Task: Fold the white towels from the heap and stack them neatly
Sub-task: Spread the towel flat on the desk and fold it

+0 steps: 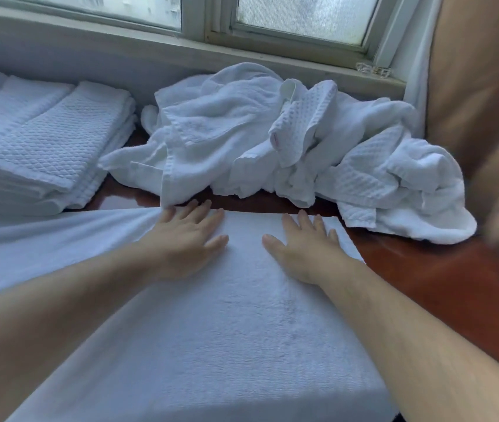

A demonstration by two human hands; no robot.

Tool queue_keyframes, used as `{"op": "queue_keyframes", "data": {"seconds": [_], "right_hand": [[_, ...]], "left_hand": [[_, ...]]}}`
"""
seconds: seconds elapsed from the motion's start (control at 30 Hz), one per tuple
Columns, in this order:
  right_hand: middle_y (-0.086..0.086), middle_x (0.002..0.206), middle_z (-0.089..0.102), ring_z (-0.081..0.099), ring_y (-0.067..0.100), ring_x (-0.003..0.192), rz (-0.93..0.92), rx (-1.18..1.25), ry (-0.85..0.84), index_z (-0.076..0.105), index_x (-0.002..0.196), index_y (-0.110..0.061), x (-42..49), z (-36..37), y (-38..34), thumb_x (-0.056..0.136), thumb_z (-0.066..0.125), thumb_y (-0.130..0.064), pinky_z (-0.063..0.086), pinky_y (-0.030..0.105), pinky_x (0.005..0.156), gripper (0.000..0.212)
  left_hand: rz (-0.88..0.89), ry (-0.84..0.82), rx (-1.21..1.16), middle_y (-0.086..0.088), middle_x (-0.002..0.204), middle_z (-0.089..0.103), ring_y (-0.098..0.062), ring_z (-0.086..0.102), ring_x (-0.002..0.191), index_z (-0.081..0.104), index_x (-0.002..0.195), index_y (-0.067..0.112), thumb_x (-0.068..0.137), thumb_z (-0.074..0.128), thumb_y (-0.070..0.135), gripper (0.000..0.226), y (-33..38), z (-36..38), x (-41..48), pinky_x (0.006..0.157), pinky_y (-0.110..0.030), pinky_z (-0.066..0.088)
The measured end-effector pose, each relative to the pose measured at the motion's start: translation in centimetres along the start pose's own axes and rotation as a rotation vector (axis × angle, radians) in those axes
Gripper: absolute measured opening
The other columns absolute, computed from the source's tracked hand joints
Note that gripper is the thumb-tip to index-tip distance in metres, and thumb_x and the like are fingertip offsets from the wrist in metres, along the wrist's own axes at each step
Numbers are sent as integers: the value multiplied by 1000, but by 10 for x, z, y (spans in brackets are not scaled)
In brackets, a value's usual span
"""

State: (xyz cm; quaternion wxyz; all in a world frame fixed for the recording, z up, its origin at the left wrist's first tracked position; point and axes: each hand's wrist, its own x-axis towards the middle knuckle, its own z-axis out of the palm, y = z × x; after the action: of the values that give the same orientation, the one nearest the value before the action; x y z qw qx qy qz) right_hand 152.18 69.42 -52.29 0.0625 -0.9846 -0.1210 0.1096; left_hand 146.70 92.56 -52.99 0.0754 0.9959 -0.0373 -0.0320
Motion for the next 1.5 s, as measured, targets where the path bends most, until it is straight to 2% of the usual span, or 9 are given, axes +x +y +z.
{"op": "queue_keyframes", "data": {"seconds": [0.13, 0.33, 0.43, 0.57, 0.7, 0.87, 1.13, 1.37, 1.5], "right_hand": [[2, 162, 30, 28, 26, 147, -144, 55, 81, 29, 157, -26, 19, -28, 22, 103, 43, -32, 25, 45, 120, 56], [-5, 129, 53, 54, 17, 113, -150, -26, -7, 56, 133, -31, 29, -55, 49, 91, 69, -46, 47, 35, 96, 47], [-9, 98, 51, 50, 7, 83, -206, -60, 15, 59, 91, -30, 30, -60, 47, 88, 72, -44, 40, 25, 68, 19], [-8, 89, 55, 51, 11, 77, -246, 34, 37, 50, 82, -31, 22, -58, 46, 88, 73, -35, 39, 27, 64, 24], [-13, 100, 57, 55, 9, 91, -225, -38, 3, 56, 97, -35, 15, -64, 43, 89, 71, -36, 46, 29, 76, 18], [-10, 73, 49, 45, 12, 70, -276, -19, 109, 42, 67, -27, 5, -61, 47, 86, 69, -21, 30, 24, 60, 34], [-5, 55, 31, 31, 27, 48, -411, -146, 691, 34, 62, -20, -40, -30, 61, 61, 63, 10, 32, 33, 58, 43], [0, 48, 34, 18, 20, 45, -469, -194, 910, 30, 62, -23, -74, -7, 67, 73, 41, -21, 21, 27, 50, 15], [-4, 51, 25, 16, 20, 46, -522, -180, 929, 32, 57, -19, -88, -2, 69, 98, 36, -46, 23, 27, 46, 49]], "left_hand": [[11, 101, -97, 8, 159, 27, -17, 18, 146, 27, 155, 33, 103, 37, 45, 54, 6, -12, 13, 120, -39, 16], [-45, -36, -40, 10, 115, 52, -21, 42, 123, 56, 122, 32, 91, 60, 55, 39, 7, -34, 38, 100, -38, 39], [31, -37, -21, 9, 91, 48, -12, 46, 88, 54, 87, 27, 88, 63, 53, 27, 5, -39, 44, 66, -26, 36], [71, 15, -88, 9, 84, 47, -8, 42, 68, 39, 80, 31, 88, 67, 47, 33, 4, -33, 39, 53, -27, 28], [116, 69, -118, 19, 88, 48, -3, 47, 78, 48, 92, 42, 84, 73, 46, 27, 6, -35, 35, 57, -26, 36], [221, 232, -34, 18, 92, 53, -9, 52, 90, 51, 86, 40, 86, 70, 38, 19, 9, -30, 25, 63, -30, 44], [287, 538, 133, 4, 92, 55, -24, 57, 90, 54, 97, 22, 91, 58, 36, 16, -4, -6, -22, 75, -36, 42], [411, 682, 200, -4, 72, 55, -30, 56, 54, 57, 87, 10, 82, 70, 17, 16, -10, -11, -46, 43, -27, 29], [414, 653, 220, -5, 74, 56, -30, 58, 57, 64, 88, 9, 63, 80, 5, 30, -5, -15, -58, 38, -31, 37]]}}
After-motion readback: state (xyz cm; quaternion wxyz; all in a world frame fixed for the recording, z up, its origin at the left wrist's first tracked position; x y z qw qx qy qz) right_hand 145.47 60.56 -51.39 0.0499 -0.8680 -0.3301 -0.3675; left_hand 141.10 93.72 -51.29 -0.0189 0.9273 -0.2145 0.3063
